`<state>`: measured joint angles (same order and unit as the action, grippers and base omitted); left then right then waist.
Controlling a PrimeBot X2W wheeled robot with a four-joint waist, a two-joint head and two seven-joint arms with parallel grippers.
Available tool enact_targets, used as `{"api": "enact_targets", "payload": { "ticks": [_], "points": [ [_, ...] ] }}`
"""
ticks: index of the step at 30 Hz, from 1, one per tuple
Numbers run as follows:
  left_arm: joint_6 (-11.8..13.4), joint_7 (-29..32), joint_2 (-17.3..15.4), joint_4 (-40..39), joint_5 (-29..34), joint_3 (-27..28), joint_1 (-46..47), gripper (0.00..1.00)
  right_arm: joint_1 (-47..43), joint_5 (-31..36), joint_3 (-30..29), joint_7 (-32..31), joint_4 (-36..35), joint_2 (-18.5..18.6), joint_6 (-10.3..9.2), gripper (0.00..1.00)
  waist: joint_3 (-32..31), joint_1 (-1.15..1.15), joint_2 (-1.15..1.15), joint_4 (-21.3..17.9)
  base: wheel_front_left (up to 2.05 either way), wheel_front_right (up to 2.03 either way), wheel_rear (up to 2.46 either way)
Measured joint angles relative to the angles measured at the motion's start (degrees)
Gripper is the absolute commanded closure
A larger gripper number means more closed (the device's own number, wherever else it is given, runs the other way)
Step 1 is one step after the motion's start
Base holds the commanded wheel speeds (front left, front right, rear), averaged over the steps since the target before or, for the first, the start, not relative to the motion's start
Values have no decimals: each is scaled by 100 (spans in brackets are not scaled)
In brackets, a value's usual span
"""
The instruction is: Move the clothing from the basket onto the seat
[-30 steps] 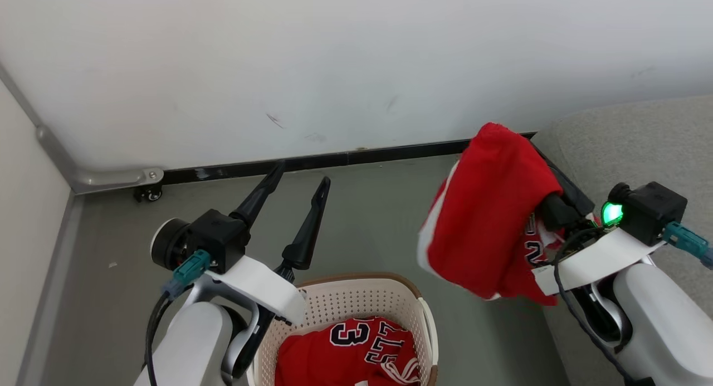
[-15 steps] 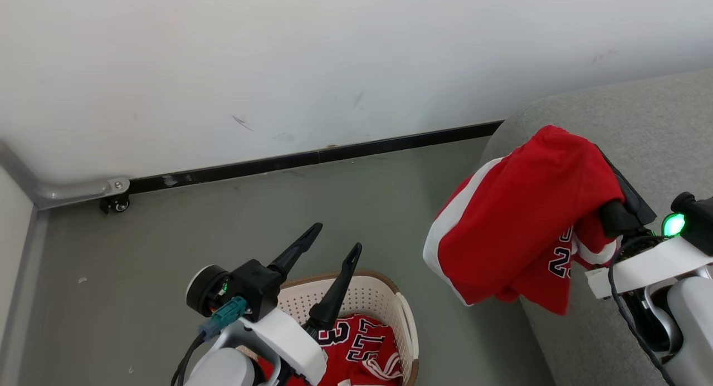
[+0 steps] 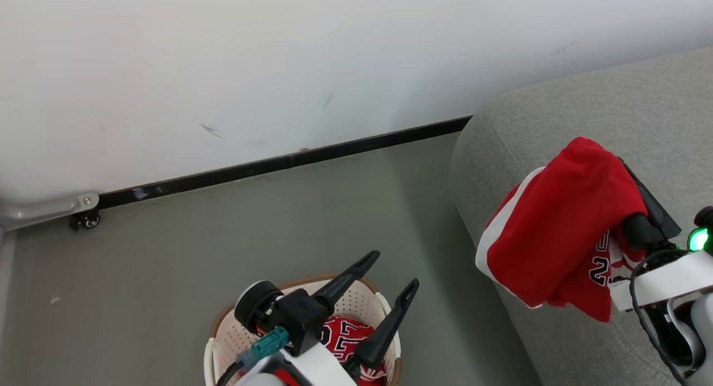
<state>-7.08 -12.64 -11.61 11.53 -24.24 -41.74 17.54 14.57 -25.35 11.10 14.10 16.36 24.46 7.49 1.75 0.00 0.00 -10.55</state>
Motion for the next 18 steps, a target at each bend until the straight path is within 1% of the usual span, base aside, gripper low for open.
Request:
{"api": "enact_targets", "payload": {
  "ticks": [8,18],
  "points": [
    [0,-9,-87,-193,-182,-354,7,0,-149,18,-143,-52,-113,42,0,100,-10,0,0,-217,0,0,0],
    [0,-52,-214,-270,-358,-494,38,0,-415,45,-407,-111,-247,43,0,100,16,0,0,-522,0,0,0]
  ]
}}
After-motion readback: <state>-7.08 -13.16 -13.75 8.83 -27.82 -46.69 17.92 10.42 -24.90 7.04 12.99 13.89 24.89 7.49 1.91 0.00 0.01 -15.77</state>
